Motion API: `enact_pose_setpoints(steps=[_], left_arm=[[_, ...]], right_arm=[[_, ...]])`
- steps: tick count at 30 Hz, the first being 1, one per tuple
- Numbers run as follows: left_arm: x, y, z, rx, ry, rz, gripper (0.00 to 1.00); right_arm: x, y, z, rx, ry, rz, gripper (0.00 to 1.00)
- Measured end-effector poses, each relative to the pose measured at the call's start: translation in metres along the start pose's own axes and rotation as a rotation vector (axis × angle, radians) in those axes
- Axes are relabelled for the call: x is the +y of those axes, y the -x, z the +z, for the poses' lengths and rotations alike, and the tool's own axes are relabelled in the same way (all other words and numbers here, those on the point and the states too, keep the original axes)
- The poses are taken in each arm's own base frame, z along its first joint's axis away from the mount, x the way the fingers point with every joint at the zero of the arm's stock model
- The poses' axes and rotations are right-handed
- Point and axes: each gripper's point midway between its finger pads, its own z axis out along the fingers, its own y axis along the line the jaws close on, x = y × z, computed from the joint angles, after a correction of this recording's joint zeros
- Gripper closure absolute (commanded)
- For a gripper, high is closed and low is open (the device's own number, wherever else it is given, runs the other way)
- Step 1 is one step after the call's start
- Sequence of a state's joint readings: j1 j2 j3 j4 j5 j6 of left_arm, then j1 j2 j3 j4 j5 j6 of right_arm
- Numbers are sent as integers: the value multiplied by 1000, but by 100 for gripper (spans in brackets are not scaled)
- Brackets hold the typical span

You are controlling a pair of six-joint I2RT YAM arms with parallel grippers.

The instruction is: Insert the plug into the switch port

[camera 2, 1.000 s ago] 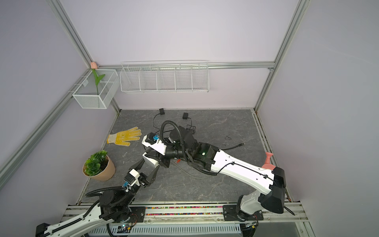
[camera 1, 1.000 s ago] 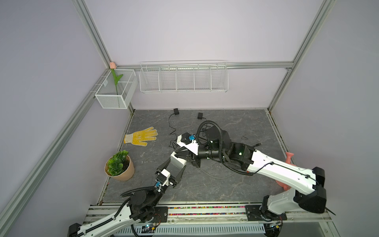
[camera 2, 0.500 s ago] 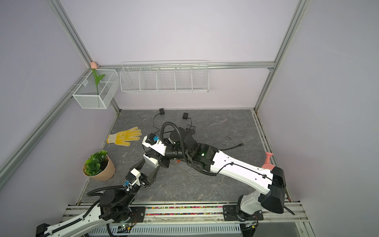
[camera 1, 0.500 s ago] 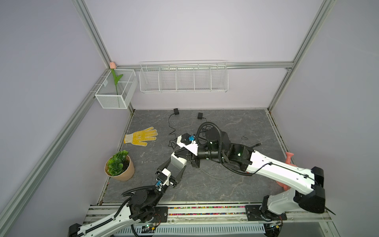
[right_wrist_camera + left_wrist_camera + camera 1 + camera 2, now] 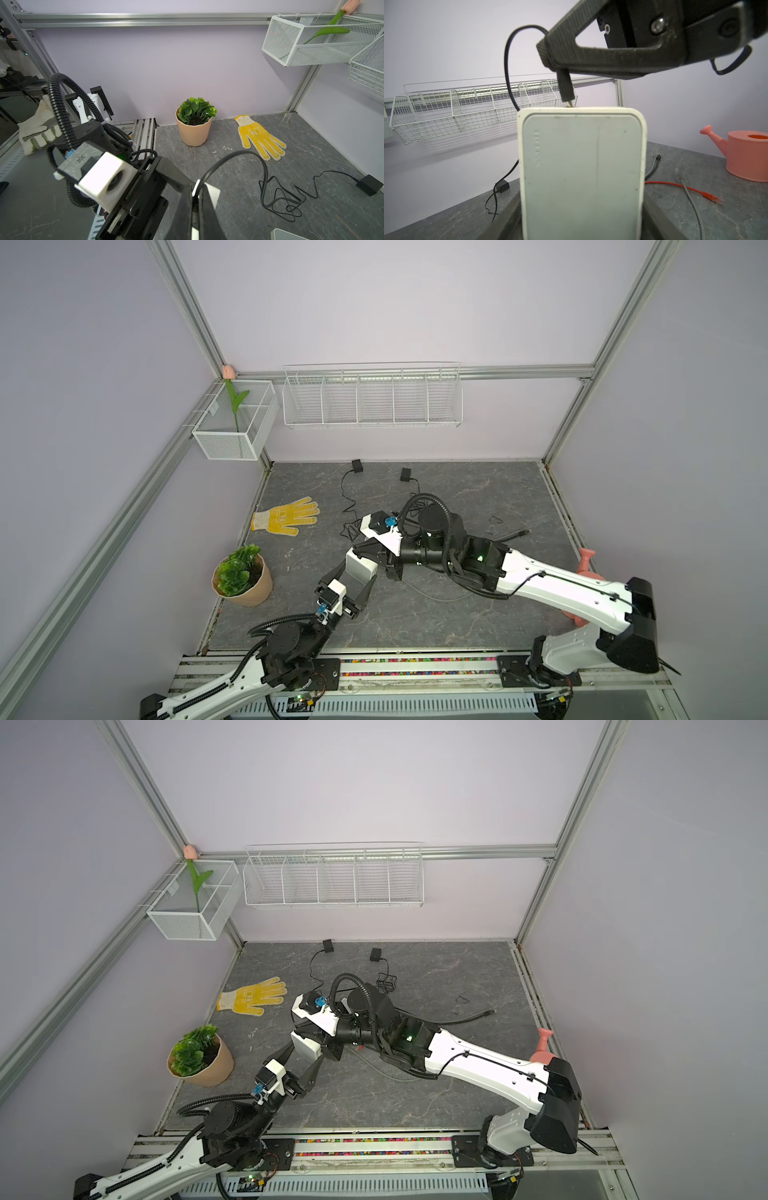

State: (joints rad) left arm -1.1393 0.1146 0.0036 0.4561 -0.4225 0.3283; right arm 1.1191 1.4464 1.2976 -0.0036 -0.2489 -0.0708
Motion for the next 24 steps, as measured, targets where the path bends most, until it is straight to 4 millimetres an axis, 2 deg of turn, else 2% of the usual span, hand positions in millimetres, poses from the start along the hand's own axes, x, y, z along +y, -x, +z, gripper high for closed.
enact_pose_setpoints(steps=[24], left_arm=[[0, -3, -3, 14, -5, 0, 100]], right_arm=[[-3, -7, -1, -66, 0, 51, 94]])
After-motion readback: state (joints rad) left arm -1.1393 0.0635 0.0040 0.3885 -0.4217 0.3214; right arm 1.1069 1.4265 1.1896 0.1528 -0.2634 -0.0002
